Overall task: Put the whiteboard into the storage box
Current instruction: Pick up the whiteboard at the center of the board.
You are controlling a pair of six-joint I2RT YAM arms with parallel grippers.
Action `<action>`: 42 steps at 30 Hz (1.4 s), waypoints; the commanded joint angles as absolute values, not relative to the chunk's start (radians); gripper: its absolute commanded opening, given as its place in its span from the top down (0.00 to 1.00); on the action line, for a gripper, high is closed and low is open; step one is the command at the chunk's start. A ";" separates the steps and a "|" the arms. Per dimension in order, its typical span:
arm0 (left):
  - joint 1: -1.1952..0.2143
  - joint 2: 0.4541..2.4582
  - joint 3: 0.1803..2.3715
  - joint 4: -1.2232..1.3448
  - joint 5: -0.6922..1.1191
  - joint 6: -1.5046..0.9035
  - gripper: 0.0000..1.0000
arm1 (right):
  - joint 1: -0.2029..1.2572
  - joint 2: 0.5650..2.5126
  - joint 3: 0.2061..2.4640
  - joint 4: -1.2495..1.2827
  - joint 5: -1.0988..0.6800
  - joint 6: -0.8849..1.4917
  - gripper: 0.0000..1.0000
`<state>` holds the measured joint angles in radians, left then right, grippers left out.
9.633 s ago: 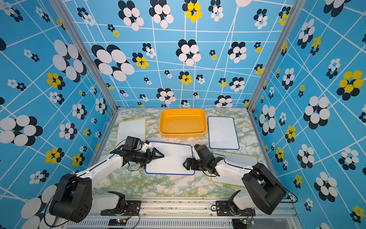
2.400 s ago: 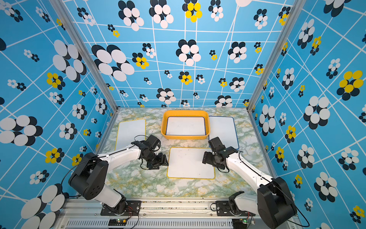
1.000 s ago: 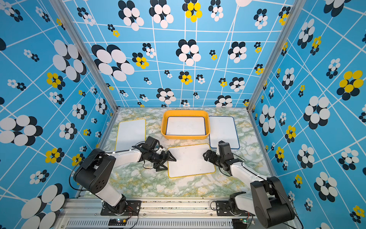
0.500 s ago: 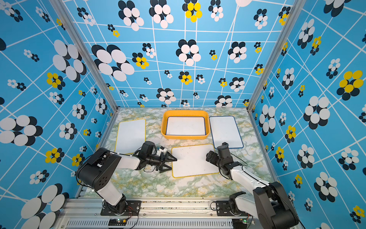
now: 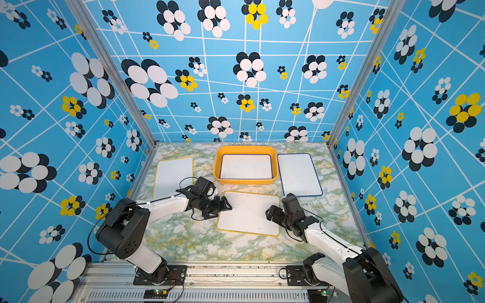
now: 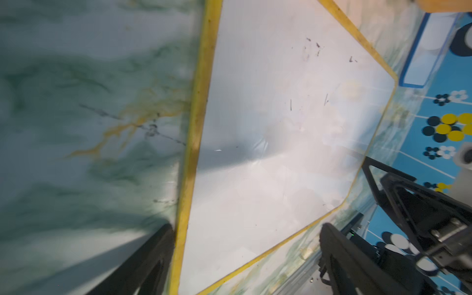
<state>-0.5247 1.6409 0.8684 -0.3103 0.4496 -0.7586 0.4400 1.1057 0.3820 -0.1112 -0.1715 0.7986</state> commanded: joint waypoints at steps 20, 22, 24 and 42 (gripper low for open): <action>-0.658 1.824 1.102 -0.807 0.121 -0.511 0.00 | 0.418 1.329 0.499 -0.381 -0.324 0.644 0.08; -0.688 1.847 1.125 -0.785 0.146 -0.518 0.01 | 0.419 1.343 0.483 -0.349 -0.336 0.647 0.08; -0.715 1.869 1.147 -0.763 0.182 -0.526 0.01 | 0.419 1.361 0.477 -0.330 -0.348 0.644 0.08; -0.605 1.698 0.785 -0.229 0.586 -0.730 0.01 | 0.430 1.422 0.333 -0.090 -0.476 0.709 0.09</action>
